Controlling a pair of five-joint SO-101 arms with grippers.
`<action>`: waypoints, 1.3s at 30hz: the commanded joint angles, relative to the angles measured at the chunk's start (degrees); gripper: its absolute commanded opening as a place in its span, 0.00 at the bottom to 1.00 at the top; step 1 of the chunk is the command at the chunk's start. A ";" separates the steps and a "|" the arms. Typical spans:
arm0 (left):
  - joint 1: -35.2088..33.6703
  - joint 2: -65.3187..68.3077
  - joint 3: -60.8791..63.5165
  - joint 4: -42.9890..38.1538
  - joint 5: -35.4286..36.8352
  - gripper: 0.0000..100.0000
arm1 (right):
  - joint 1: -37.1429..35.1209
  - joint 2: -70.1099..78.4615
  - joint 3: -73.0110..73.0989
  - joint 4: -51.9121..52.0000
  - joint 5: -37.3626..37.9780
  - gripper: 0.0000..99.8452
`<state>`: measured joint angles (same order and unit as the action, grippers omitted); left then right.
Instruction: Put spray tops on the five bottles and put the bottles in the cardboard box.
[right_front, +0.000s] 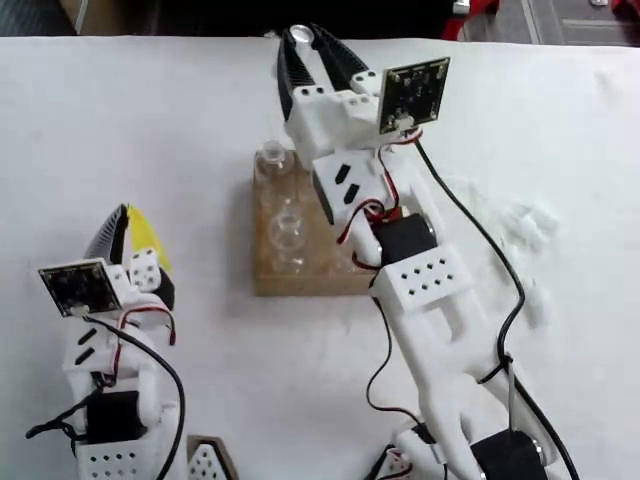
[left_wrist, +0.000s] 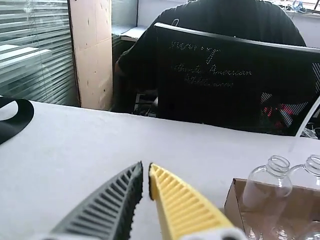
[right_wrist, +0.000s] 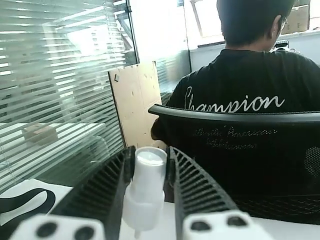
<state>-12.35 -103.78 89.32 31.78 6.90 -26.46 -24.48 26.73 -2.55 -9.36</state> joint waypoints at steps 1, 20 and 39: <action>0.57 -0.40 -0.53 -1.67 -0.44 0.03 | -0.13 0.22 -3.34 -1.54 -0.62 0.02; 0.57 -0.40 -0.53 -1.76 -0.44 0.03 | 0.75 7.60 -5.89 -1.54 -0.88 0.02; 0.57 -0.40 -0.53 -1.76 -0.44 0.03 | 0.66 11.91 -2.20 -2.59 -0.53 0.02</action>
<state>-12.35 -103.78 89.32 31.78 6.90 -26.11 -13.14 25.58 -2.90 -9.71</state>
